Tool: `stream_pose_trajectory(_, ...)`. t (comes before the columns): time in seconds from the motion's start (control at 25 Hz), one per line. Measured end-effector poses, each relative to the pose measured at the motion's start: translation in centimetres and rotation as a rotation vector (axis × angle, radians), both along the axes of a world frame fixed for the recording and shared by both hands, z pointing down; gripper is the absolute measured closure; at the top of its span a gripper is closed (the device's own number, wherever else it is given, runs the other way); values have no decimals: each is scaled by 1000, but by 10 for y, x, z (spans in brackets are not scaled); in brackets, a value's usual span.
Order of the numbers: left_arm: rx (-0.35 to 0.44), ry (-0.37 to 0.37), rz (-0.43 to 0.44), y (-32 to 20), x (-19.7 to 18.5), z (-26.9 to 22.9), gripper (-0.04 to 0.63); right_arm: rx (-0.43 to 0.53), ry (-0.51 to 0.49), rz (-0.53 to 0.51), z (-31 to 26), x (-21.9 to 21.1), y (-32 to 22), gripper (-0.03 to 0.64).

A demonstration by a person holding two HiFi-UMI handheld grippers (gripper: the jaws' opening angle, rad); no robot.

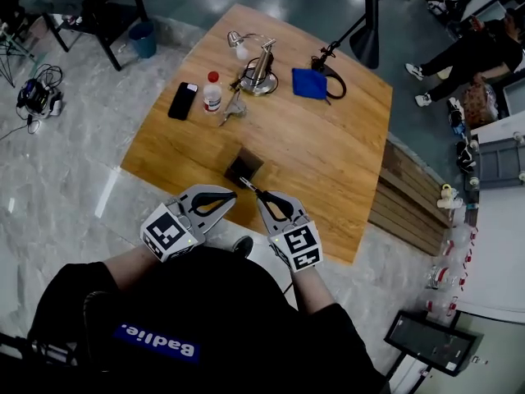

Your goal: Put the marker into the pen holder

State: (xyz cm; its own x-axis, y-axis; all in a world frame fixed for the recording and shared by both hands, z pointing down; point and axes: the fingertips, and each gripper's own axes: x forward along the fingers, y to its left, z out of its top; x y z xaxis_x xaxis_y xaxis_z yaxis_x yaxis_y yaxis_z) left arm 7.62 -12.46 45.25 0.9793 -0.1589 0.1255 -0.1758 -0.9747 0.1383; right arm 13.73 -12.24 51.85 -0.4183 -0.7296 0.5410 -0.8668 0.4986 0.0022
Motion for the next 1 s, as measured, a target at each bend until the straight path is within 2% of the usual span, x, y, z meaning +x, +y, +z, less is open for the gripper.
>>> stream_pose_trajectory(0.2,4,-1,-27,-2,3,2,586,-45,87,-66,19,7,-12,554)
stream_pose_trajectory(0.36,-1,-10,-58,-5,-4,8,586,-96,193,-127,40,14,-23,554)
stream_pose_trajectory(1.0,-36,-12,-145,-9,-30,23,586,-184,608,-486,95,1,-52,554)
